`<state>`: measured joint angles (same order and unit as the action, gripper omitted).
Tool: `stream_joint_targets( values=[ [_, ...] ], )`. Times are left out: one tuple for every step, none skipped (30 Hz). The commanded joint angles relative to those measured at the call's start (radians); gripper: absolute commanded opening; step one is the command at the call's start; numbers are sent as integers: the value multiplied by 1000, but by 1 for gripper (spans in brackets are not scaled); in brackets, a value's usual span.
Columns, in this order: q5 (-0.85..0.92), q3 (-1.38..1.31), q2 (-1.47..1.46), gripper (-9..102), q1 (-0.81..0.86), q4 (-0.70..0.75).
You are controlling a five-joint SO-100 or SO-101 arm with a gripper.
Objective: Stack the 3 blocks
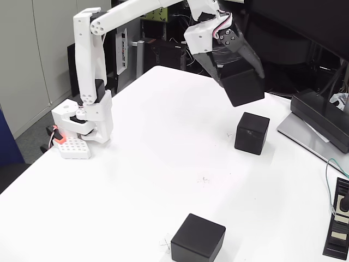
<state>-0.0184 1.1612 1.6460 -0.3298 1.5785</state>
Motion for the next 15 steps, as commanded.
stream_joint_targets(
  values=[
    [-69, -57, 41, -1, -49, 3],
    [-80, -57, 35, -1, -67, 3],
    [-92, -58, 21, -1, -89, 3],
    [-103, -58, 3, -1, -107, 3],
    [-107, -58, -17, -1, -126, 3],
    [-107, -58, -37, -1, -141, 3],
    [-107, -60, -57, -1, -152, 2],
    [-107, -60, -72, -1, -158, 2],
    [-107, -60, -86, -1, -161, -2],
    [-107, -60, -98, -1, -161, -12],
    [-109, -60, -109, -1, -161, -26],
    [-109, -60, -117, -1, -158, -40],
    [-109, -60, -124, -1, -156, -54],
    [-109, -60, -132, -1, -156, -64],
    [-109, -60, -141, -1, -156, -69]
  ],
)
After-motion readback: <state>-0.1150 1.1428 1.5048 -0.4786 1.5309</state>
